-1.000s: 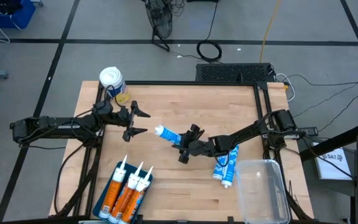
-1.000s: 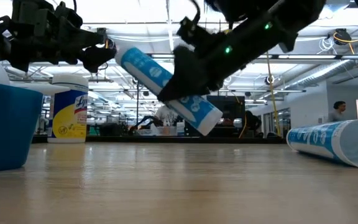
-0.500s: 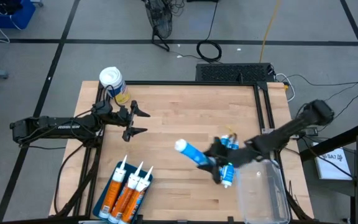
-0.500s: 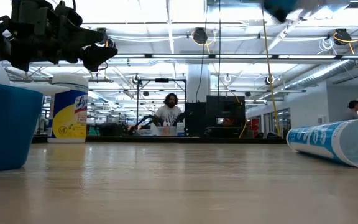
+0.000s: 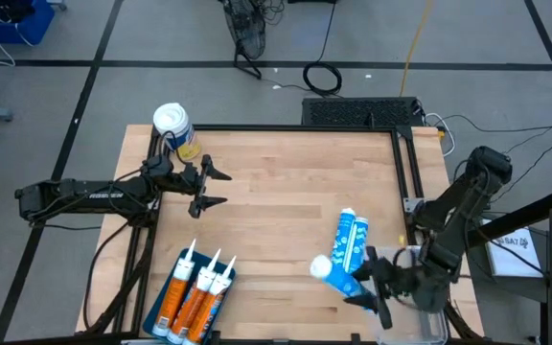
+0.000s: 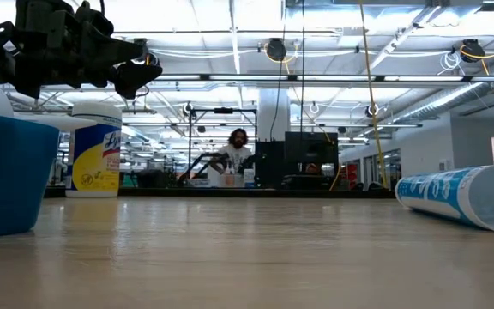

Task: Pick & place silicon tubes, Sealant and Lysol wipes
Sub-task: Put the left blue sealant into the transparent bin

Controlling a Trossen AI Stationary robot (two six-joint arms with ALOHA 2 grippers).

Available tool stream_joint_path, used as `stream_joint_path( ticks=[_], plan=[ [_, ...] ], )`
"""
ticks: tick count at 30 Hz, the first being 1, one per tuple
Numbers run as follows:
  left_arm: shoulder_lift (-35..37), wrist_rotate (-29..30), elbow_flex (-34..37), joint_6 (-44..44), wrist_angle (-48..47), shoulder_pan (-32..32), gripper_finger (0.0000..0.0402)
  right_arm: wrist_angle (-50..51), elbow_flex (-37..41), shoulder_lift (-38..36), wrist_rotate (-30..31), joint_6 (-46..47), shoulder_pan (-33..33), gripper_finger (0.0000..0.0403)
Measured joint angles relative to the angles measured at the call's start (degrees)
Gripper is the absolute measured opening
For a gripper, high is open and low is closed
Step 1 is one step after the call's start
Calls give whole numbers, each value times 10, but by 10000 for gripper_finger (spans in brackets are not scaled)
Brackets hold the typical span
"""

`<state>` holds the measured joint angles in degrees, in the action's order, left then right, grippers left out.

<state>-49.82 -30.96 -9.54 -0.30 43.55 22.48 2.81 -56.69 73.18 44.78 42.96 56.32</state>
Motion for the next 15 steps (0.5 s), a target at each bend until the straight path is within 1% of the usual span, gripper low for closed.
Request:
stream_joint_path(
  ticks=[5,7,9,11,12,13,15],
  plan=[
    [0,0,0,0,0,0,310,-40,17,29,61,-169,57,202],
    [0,0,0,0,0,0,310,-81,52,35,116,-227,76,202],
    [0,0,0,0,0,0,310,-144,105,33,166,-262,83,202],
    [0,0,0,0,0,0,310,-239,167,15,180,-295,69,202],
    [0,0,0,0,0,0,310,-294,199,7,167,-313,58,202],
    [0,0,0,0,0,0,310,-354,230,-1,131,-335,42,202],
    [0,0,0,0,1,0,310,-476,290,-14,23,-378,5,202]
  ],
)
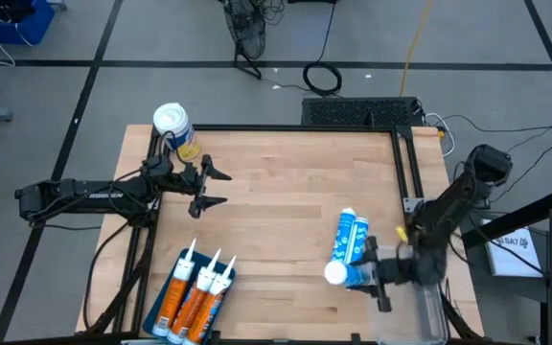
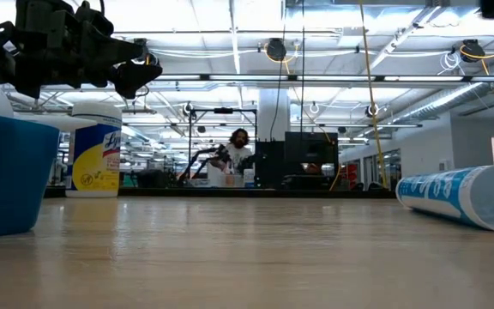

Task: Pick & place silicon tubes, Sealant and Lysol wipes
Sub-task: Put the left blue sealant into the transparent bin

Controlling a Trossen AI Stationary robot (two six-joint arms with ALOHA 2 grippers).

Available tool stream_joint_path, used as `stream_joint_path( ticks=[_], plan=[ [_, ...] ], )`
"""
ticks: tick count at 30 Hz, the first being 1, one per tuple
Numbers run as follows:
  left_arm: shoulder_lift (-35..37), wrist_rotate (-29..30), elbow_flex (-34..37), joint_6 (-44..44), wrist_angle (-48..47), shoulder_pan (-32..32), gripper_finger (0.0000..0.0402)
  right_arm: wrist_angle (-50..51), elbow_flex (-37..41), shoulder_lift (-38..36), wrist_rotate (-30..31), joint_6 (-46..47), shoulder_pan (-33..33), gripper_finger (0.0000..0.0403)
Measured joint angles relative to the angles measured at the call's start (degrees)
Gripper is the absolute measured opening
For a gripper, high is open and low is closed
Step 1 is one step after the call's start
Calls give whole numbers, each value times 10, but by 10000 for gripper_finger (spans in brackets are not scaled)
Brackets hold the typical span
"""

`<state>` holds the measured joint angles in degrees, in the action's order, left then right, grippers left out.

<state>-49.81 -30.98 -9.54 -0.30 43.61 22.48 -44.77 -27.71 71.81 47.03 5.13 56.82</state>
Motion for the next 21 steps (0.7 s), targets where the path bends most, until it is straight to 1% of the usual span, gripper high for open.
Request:
stream_joint_path(
  ticks=[2,4,6,7,9,12,15,18,21],
  plan=[
    [0,0,0,0,0,0,310,-96,49,-6,-125,-35,-46,202],
    [0,0,0,0,0,0,310,-163,85,-11,-230,-54,-89,202],
    [0,0,0,0,0,0,310,-177,112,-22,-309,-68,-126,202],
    [0,0,0,0,0,0,310,-157,121,-30,-346,-71,-141,202],
    [0,0,0,0,-1,0,310,-152,132,-52,-401,-80,-165,202],
    [0,0,0,0,0,0,310,-108,142,-87,-439,-92,-187,202],
    [0,0,0,0,0,0,310,-62,147,-128,-454,-95,-198,202],
    [0,0,0,0,0,0,310,-24,147,-164,-456,-92,-201,202],
    [0,0,0,0,0,0,310,-23,147,-184,-460,-90,-200,202]
  ],
)
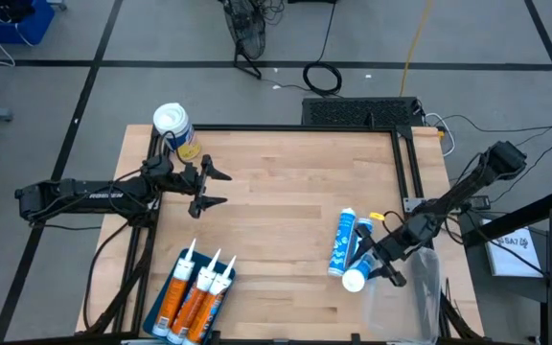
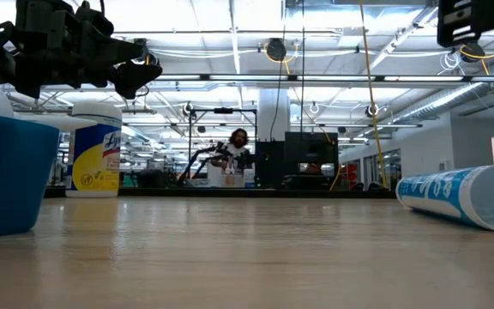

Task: Pick & place silicon tubes, Sealant and Lysol wipes
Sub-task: Put the left blue sealant into the transparent bin

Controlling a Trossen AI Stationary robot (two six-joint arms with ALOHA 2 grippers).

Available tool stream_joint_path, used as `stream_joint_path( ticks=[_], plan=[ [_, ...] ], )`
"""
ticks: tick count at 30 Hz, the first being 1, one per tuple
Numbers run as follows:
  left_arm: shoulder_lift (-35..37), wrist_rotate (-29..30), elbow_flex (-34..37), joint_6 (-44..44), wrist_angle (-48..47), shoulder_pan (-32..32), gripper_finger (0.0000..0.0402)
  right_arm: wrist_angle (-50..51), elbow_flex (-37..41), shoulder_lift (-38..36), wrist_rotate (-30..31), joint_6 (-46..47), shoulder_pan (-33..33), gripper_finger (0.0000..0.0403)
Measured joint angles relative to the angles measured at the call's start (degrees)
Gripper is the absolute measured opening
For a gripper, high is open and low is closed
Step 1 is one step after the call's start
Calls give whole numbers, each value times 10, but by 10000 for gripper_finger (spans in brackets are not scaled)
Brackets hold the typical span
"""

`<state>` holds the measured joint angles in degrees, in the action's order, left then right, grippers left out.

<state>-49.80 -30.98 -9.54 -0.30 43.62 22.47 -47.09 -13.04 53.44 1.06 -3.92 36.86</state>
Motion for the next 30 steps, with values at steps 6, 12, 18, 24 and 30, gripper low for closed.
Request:
stream_joint_path(
  ticks=[6,12,18,24,30],
  plan=[
    [0,0,0,0,0,0,310,34,-26,-15,-14,2,0,202],
    [0,0,0,0,0,0,310,63,-44,-16,-13,12,0,202],
    [0,0,0,0,0,0,310,68,-44,-17,-13,18,0,202],
    [0,0,0,0,0,0,310,81,-44,-17,-13,36,0,202],
    [0,0,0,0,0,0,310,84,-44,-17,-21,54,0,202]
  ],
)
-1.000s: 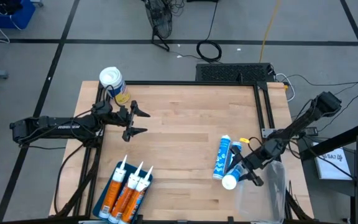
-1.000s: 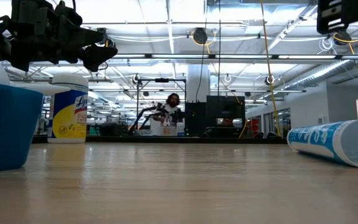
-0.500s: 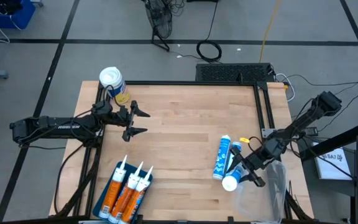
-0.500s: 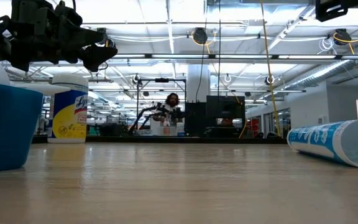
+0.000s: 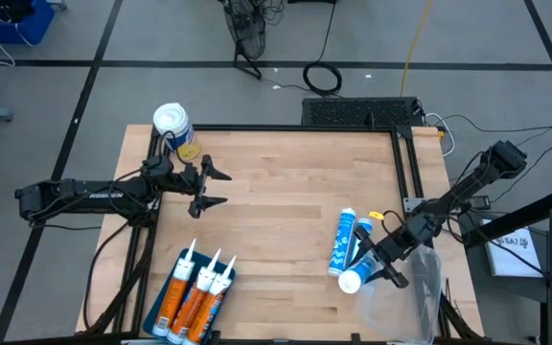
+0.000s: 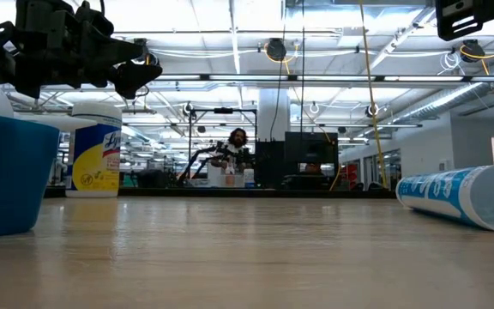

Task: Pick & place silicon tubes, Sealant and Lysol wipes
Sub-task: Put the left blue sealant into the transparent bin

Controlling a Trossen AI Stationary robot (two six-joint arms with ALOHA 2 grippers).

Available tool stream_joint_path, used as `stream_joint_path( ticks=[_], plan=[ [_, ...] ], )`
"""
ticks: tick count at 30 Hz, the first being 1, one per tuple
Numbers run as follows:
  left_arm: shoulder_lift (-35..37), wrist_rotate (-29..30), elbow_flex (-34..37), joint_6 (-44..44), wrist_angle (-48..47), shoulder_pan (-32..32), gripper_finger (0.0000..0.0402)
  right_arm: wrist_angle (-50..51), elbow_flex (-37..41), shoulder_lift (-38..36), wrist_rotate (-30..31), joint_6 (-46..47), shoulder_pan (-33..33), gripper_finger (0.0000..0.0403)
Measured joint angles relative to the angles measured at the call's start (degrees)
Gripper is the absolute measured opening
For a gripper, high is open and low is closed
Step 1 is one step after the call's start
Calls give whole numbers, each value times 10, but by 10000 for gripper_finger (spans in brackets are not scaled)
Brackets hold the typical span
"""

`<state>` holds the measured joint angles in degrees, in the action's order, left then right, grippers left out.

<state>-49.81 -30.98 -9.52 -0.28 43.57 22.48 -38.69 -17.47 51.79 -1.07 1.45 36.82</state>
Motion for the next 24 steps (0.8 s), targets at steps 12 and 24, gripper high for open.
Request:
stream_joint_path(
  ticks=[12,24],
  plan=[
    [0,0,0,0,0,0,310,1,0,-8,-5,7,0,202],
    [0,0,0,0,0,0,310,195,-91,-72,40,-10,1,202]
  ],
)
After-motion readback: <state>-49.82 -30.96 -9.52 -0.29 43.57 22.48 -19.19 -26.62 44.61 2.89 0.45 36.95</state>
